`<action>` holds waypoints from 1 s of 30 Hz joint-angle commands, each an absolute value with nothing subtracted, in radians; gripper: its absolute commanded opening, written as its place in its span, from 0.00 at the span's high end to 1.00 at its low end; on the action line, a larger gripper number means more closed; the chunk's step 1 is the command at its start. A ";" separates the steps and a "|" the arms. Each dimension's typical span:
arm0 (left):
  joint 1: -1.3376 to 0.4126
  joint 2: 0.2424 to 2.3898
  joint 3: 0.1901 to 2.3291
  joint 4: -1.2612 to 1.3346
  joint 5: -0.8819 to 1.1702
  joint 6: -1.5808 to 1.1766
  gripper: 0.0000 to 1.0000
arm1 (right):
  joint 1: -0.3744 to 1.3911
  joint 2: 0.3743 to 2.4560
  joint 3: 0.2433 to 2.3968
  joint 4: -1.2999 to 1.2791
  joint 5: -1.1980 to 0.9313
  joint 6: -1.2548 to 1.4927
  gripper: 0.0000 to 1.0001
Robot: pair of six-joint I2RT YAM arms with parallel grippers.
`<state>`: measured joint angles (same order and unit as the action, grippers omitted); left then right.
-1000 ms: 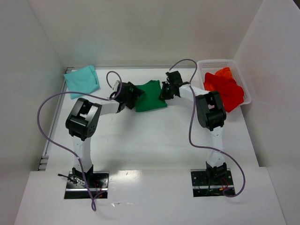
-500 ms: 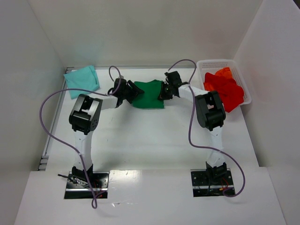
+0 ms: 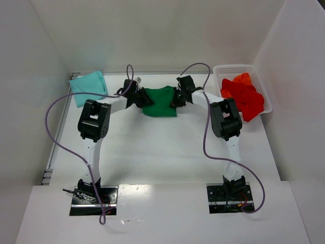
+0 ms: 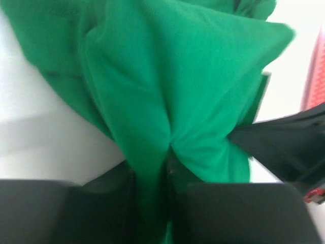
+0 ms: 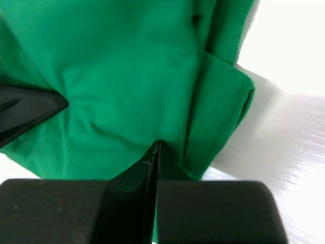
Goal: Fold and stack the t-shirts
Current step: Put the neatly folded tshirt into the corner of the board with the left arm
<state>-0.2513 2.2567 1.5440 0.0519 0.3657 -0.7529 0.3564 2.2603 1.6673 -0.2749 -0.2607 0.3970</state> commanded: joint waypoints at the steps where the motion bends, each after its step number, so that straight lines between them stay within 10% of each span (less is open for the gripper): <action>1: -0.241 2.312 1.556 -0.118 0.357 -0.649 0.85 | 0.377 2.321 1.695 -0.339 -0.221 0.365 1.00; 5: -0.221 2.304 1.643 -0.231 0.279 -0.589 1.00 | 0.377 2.314 1.720 -0.360 -0.212 0.365 0.94; 9: -0.184 2.281 1.767 -0.357 0.148 -0.485 1.00 | 0.377 2.223 1.729 -0.379 -0.212 0.356 0.32; 14: -0.109 2.249 1.880 -0.433 0.032 -0.407 1.00 | 0.368 2.048 1.680 -0.367 -0.193 0.356 0.01; 30: 0.100 2.347 2.270 -0.561 -0.012 -0.277 1.00 | 0.357 1.603 1.282 -0.339 -0.150 0.482 0.00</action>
<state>0.0881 2.3131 2.1834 -0.5309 -0.0078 -0.3250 0.3538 1.6403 1.3584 -0.3506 -0.1724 0.4365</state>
